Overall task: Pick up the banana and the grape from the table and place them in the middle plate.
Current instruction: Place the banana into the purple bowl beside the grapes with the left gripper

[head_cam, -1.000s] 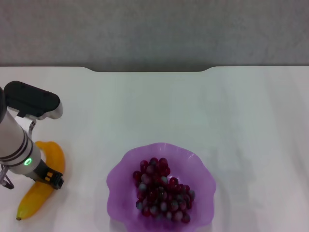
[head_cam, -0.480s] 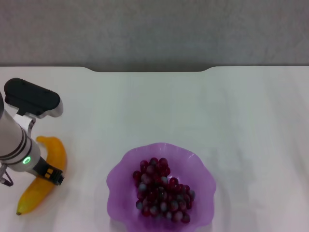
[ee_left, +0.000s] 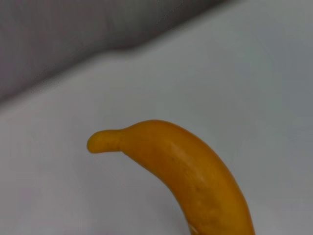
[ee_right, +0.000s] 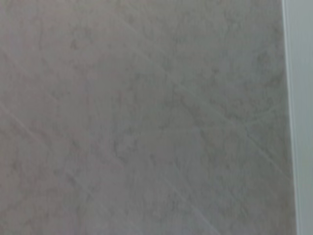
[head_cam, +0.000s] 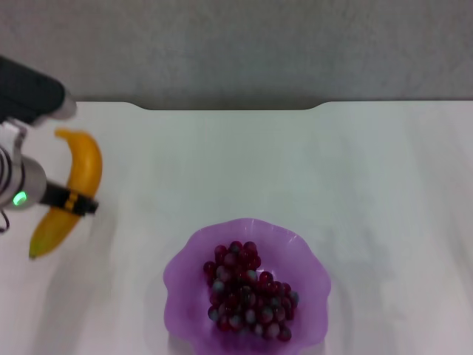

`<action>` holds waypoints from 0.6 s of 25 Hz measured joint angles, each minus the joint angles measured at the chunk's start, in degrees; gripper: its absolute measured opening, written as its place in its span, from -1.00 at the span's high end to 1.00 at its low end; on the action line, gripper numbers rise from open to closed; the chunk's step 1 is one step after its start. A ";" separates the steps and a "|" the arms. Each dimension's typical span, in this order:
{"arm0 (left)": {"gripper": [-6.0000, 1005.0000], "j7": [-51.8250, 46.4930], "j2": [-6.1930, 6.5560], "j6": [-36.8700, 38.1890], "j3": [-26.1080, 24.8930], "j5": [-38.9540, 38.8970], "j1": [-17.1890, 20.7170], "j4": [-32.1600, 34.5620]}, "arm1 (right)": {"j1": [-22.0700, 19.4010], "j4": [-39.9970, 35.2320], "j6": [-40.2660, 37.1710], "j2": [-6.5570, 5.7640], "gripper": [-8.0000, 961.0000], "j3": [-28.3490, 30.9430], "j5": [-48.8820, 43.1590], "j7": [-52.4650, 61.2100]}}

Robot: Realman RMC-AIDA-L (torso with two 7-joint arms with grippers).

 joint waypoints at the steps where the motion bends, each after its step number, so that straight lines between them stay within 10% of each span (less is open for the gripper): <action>1: 0.01 0.61 -0.09 0.57 -0.31 -0.01 0.69 -2.17 | -0.04 -0.05 0.00 0.00 -0.39 0.00 0.00 0.00; 15: 0.01 16.94 -0.39 7.65 3.61 -17.42 13.23 -26.83 | -0.21 -0.04 0.00 0.00 -0.39 0.00 0.00 0.00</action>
